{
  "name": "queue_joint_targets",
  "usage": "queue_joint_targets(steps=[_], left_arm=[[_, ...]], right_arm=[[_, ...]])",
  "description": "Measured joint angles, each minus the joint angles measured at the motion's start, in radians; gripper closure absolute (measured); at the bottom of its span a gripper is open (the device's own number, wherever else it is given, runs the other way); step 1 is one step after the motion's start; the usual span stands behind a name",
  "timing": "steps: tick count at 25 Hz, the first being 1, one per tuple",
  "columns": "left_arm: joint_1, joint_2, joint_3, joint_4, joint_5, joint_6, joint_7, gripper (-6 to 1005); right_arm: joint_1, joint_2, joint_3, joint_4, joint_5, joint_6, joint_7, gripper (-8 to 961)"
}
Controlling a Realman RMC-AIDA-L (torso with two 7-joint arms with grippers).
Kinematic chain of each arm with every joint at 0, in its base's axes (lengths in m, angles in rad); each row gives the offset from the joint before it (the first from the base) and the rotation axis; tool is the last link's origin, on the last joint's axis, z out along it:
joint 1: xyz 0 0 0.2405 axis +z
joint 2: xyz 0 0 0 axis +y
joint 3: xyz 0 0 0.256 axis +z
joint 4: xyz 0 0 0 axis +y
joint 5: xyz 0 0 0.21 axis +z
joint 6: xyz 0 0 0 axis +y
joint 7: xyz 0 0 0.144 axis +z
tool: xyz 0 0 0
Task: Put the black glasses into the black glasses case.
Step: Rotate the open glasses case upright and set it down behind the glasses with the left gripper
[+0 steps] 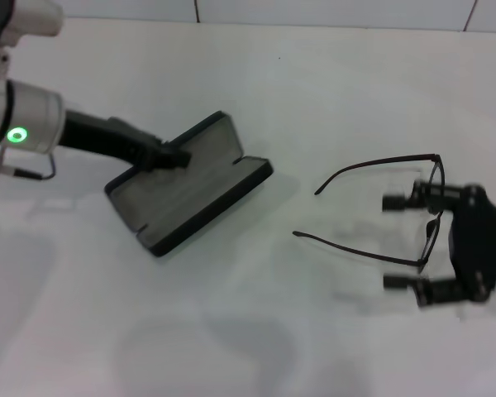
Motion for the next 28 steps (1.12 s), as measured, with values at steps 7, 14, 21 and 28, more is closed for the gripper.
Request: queue_joint_targets(steps=[7,14,21,28], left_arm=[[-0.102,-0.001,0.0,0.054,-0.033,-0.088,0.242,790],[-0.223,-0.008,0.0,0.231,0.009,-0.348,0.419,778],[-0.273,-0.012,0.0,0.401,0.152,-0.487,0.474,765],[-0.278,-0.012,0.0,0.438,0.163,-0.459,0.492,753]], right_arm=[[-0.005,0.018,0.0,0.007,-0.094,-0.047,-0.044,126],[-0.018,0.025,0.003,0.031,-0.121,-0.037,-0.085,126],[-0.021,0.025,0.002,0.05,-0.118,-0.006,-0.106,126],[-0.032,0.024,0.009,0.05,-0.116,-0.006,-0.106,126]])
